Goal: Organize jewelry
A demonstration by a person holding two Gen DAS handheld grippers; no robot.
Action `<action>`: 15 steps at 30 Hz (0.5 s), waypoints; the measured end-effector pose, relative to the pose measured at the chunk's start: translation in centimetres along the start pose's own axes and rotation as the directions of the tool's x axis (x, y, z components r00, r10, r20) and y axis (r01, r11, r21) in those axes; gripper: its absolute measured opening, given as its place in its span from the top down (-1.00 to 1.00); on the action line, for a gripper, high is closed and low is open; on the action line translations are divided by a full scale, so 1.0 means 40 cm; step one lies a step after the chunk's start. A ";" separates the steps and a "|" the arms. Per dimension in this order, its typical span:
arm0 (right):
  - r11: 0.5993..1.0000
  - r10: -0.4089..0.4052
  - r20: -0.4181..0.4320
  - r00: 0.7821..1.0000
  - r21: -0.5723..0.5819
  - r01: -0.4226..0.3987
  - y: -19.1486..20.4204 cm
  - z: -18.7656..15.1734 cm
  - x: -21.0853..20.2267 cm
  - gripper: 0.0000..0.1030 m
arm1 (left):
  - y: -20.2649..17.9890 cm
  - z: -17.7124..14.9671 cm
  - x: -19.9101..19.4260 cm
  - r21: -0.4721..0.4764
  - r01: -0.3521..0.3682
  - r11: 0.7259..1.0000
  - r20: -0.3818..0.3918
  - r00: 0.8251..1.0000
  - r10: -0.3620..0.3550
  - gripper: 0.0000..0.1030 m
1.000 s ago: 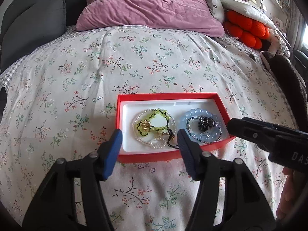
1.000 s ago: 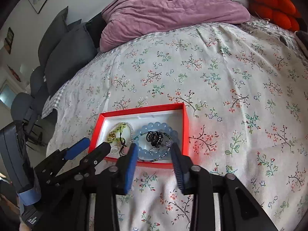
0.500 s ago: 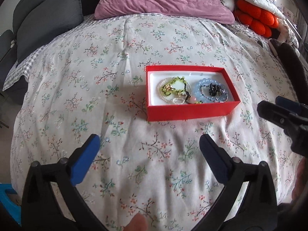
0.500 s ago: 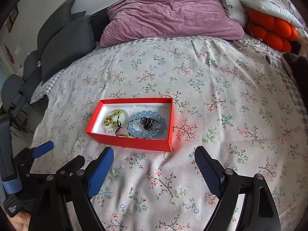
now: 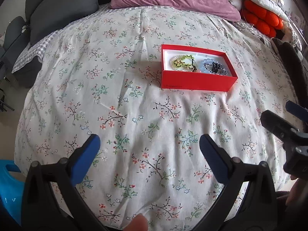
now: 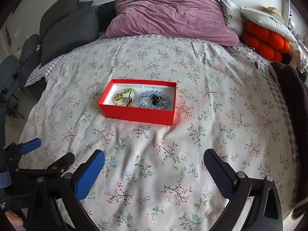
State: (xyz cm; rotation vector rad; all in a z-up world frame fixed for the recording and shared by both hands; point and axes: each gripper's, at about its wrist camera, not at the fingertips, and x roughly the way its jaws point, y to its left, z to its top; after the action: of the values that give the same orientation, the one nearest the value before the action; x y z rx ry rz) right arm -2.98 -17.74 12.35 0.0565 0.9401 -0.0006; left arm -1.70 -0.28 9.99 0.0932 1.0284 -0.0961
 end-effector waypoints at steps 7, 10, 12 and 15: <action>0.999 -0.036 -0.017 0.999 0.018 0.037 -0.005 -0.042 0.048 -1.00 | -0.012 -0.032 0.010 0.004 0.009 1.000 0.004 1.000 -0.009 -0.99; 0.999 -0.046 -0.018 0.999 0.020 0.046 -0.006 -0.043 0.054 -1.00 | -0.010 -0.032 0.013 -0.005 0.011 1.000 0.006 1.000 -0.011 -0.99; 0.999 -0.047 -0.018 0.999 0.020 0.047 -0.005 -0.045 0.052 -1.00 | -0.007 -0.032 0.014 -0.012 0.010 1.000 0.008 1.000 -0.010 -0.99; 0.999 -0.049 -0.008 0.999 0.021 0.049 -0.005 -0.044 0.050 -1.00 | -0.005 -0.034 0.016 -0.016 0.009 1.000 0.004 1.000 -0.009 -0.99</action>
State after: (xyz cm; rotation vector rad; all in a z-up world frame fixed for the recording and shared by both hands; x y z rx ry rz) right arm -3.23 -17.82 9.69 0.0535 0.9490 -0.0557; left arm -2.54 -0.35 8.72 0.0744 1.0250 -0.0960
